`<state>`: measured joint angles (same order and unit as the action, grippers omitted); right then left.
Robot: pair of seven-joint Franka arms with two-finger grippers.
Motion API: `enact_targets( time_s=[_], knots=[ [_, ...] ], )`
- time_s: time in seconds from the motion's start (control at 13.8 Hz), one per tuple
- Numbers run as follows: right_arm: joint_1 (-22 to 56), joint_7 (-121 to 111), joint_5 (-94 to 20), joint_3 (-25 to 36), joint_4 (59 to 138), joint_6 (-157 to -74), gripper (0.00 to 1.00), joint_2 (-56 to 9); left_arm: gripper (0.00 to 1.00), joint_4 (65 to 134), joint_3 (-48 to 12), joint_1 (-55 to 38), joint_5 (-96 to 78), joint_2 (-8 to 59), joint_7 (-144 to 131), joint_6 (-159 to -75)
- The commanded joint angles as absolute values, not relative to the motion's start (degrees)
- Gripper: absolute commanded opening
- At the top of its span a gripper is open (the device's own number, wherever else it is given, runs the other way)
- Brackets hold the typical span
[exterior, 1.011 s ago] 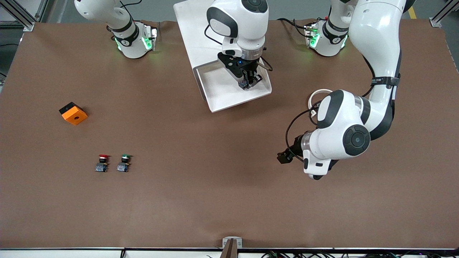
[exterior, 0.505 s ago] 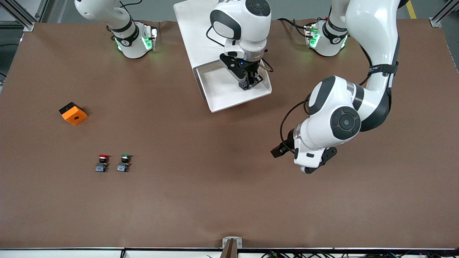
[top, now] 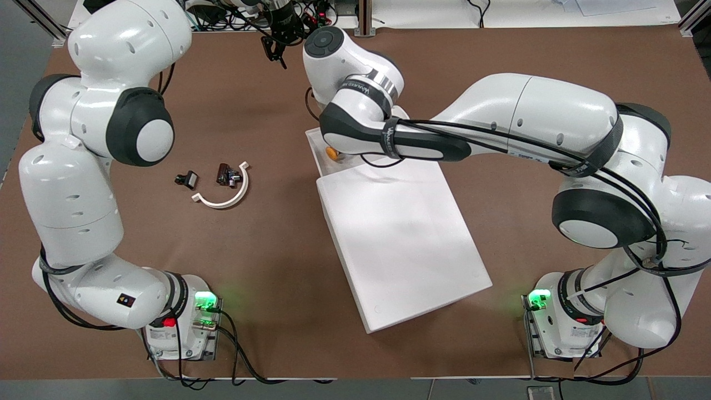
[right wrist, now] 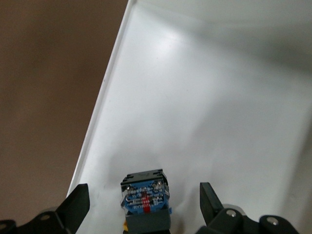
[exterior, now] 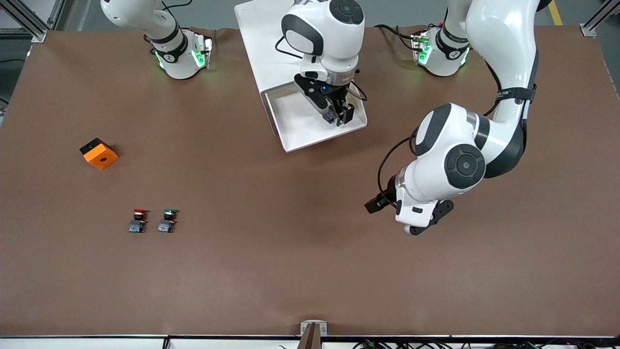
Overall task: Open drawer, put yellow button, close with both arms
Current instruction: 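Lower the yellow button into the drawer and open the right gripper, then withdraw the right gripper while the left gripper moves to the drawer front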
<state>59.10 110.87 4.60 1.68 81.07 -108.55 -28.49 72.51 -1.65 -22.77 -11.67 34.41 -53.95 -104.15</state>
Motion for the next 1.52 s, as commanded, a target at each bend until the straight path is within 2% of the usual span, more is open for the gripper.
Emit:
enact_targets(
  time_s=[0.0,0.22,0.79,1.16,1.44],
  knots=[
    [57.05,101.46,5.27,1.23,74.38,-100.05,1.00,-28.39,1.00,73.56,-1.85,-23.11,-8.89,33.93,-53.17,-105.64],
    [52.93,92.67,3.26,0.97,69.27,-92.40,1.00,-27.52,1.00,74.09,-1.93,-24.69,-6.33,34.01,-52.04,-105.73],
    [32.90,52.17,-0.27,1.41,68.82,-76.75,1.00,-15.92,1.00,75.85,-3.08,-29.52,-6.33,34.01,-46.84,-105.47],
    [18.48,23.98,-0.70,1.49,68.99,-75.50,1.00,-12.83,1.00,77.69,-3.16,-32.69,-6.42,33.58,-48.94,-105.12],
    [10.22,6.01,-0.70,1.41,68.82,-75.50,1.00,-11.78,1.00,79.01,-3.16,-35.32,-6.94,33.14,-52.63,-103.46]
  ],
)
